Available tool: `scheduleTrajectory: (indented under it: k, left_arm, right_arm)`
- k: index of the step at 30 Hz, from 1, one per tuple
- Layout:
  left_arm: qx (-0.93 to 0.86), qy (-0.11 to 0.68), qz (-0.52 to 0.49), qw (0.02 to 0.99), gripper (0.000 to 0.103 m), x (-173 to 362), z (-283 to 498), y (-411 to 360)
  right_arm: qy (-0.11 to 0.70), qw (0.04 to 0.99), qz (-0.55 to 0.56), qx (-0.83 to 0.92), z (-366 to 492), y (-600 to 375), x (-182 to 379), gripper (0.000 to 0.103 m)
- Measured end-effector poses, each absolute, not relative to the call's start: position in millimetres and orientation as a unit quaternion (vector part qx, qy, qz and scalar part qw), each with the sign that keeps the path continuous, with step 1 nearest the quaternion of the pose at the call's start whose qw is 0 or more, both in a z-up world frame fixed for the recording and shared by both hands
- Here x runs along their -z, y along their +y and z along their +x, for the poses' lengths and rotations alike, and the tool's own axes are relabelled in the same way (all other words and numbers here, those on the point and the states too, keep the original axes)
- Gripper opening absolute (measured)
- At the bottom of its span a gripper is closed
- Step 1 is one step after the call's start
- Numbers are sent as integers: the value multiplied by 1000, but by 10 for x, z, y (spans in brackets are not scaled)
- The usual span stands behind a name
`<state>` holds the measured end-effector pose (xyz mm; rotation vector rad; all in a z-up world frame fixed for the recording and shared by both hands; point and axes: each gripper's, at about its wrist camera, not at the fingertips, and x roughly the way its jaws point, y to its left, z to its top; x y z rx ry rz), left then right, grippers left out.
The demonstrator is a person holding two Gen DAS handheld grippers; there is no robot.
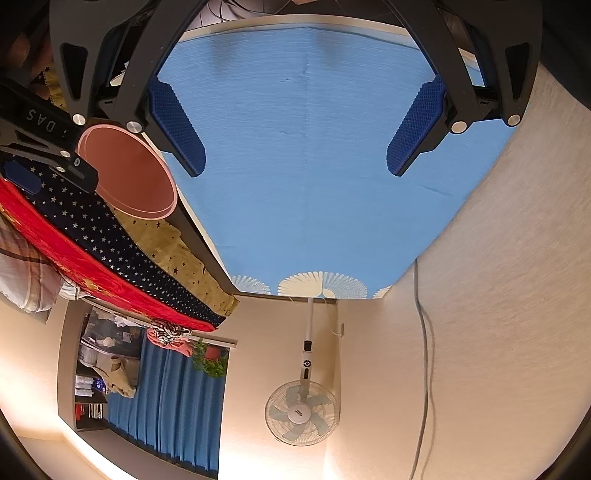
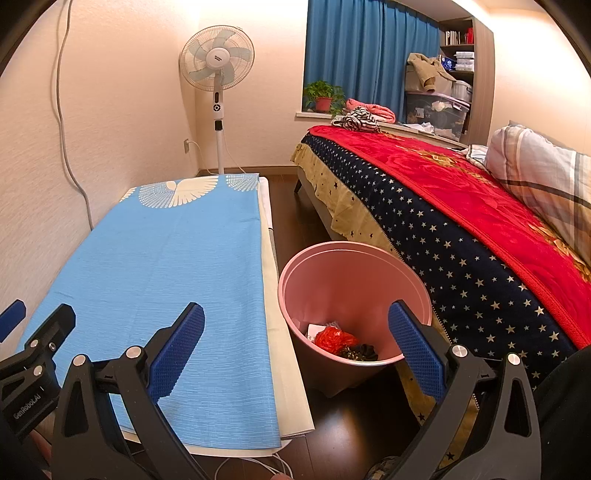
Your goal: Collect trash
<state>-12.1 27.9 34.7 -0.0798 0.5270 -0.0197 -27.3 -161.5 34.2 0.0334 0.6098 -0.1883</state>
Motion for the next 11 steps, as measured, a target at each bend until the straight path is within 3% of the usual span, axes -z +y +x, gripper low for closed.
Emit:
scheduleTrajectory:
  k: [11]
  left_arm:
    - [8,268,-37,963,95,-349,-81,268]
  right_arm:
    - [300,949,17,92,-277,-1620,-336,98]
